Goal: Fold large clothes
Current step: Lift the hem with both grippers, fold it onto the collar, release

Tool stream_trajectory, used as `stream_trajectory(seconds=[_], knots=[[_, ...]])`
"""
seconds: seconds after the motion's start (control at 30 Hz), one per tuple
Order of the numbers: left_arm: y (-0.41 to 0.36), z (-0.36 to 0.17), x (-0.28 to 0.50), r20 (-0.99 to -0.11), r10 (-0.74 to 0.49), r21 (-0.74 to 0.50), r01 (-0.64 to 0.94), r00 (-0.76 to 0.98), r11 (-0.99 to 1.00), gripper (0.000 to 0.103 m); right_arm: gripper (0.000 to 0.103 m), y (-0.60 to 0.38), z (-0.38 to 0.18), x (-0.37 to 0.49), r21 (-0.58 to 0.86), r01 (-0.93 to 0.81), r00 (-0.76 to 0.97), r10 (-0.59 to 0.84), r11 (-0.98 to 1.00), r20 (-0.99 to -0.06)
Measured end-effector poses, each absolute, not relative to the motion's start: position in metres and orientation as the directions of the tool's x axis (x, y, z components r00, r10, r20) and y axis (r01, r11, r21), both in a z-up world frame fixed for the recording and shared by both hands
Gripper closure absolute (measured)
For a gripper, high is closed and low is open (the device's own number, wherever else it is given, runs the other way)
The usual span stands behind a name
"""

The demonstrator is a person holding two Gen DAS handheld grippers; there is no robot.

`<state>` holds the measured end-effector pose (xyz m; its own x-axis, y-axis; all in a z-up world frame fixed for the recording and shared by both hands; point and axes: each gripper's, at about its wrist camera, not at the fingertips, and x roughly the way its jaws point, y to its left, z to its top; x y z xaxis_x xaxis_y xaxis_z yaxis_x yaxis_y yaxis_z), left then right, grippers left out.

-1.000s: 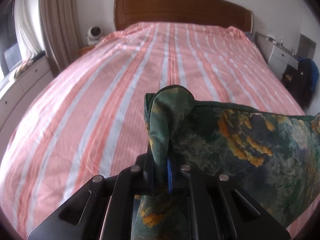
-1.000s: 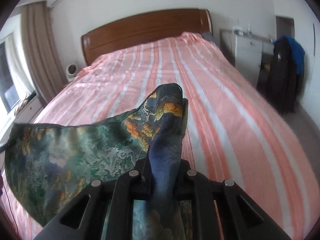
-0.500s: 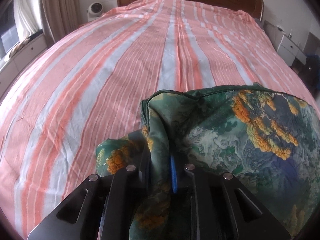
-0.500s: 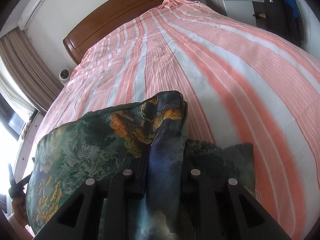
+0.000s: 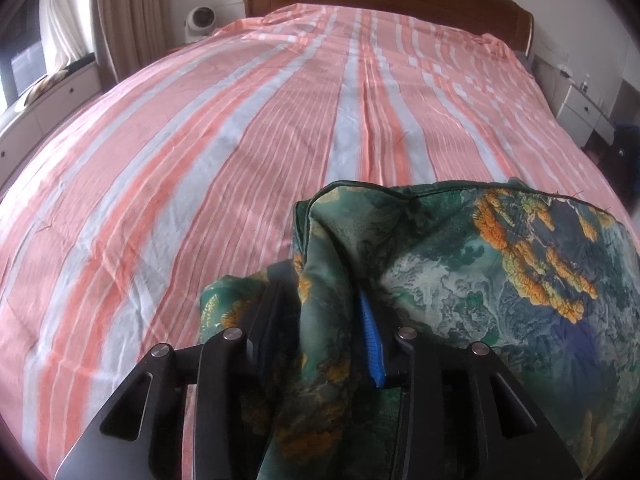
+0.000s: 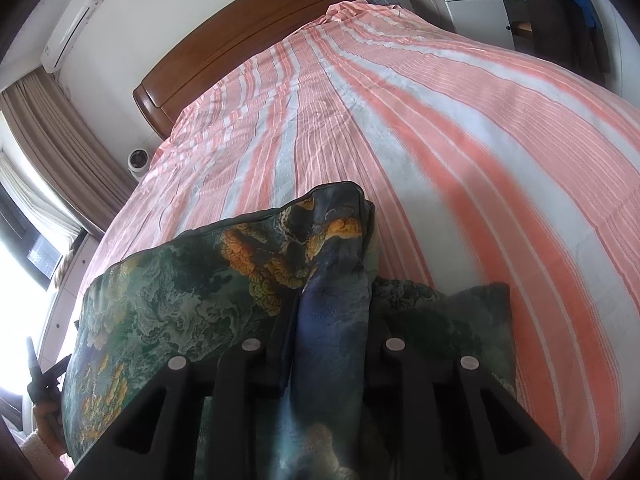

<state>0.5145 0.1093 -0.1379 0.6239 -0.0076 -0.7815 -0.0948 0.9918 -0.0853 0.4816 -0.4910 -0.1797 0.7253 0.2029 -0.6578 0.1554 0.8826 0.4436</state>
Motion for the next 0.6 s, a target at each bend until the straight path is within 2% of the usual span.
stream_trajectory(seconds=[0.17, 0.27, 0.33, 0.4, 0.43, 0.47, 0.53, 0.6], knots=[[0.112, -0.136, 0.512, -0.778, 0.004, -0.091, -0.119, 0.628, 0.989, 0.050, 0.076, -0.490, -0.181, 0.483, 0.445, 0.153, 0.725, 0.205, 0.883, -0.657], [0.114, -0.134, 0.508, -0.773, 0.031, -0.083, -0.151, 0.633, 0.985, 0.029, 0.073, -0.491, -0.179, 0.482, 0.453, 0.150, 0.731, 0.210, 0.879, -0.650], [0.117, -0.133, 0.508, -0.786, 0.069, -0.070, -0.200, 0.614, 0.977, 0.005, 0.070, -0.492, -0.179, 0.482, 0.460, 0.149, 0.732, 0.216, 0.875, -0.647], [0.122, -0.131, 0.508, -0.801, 0.053, -0.093, -0.212, 0.597, 0.973, 0.005, 0.060, -0.491, -0.175, 0.482, 0.460, 0.136, 0.728, 0.227, 0.878, -0.647], [0.124, -0.129, 0.506, -0.804, 0.047, -0.099, -0.212, 0.592, 0.972, 0.005, 0.045, -0.493, -0.172, 0.484, 0.462, 0.121, 0.728, 0.237, 0.879, -0.643], [0.124, -0.126, 0.503, -0.804, 0.050, -0.095, -0.212, 0.592, 0.973, 0.005, 0.022, -0.492, -0.168, 0.483, 0.464, 0.105, 0.731, 0.248, 0.880, -0.635], [0.121, -0.113, 0.493, -0.789, 0.070, -0.065, -0.196, 0.611, 0.978, 0.005, 0.005, -0.494, -0.154, 0.476, 0.458, 0.099, 0.754, 0.234, 0.884, -0.614], [0.113, -0.095, 0.477, -0.760, 0.089, -0.027, -0.168, 0.644, 0.985, 0.005, 0.005, -0.498, -0.137, 0.464, 0.445, 0.115, 0.783, 0.195, 0.888, -0.590]])
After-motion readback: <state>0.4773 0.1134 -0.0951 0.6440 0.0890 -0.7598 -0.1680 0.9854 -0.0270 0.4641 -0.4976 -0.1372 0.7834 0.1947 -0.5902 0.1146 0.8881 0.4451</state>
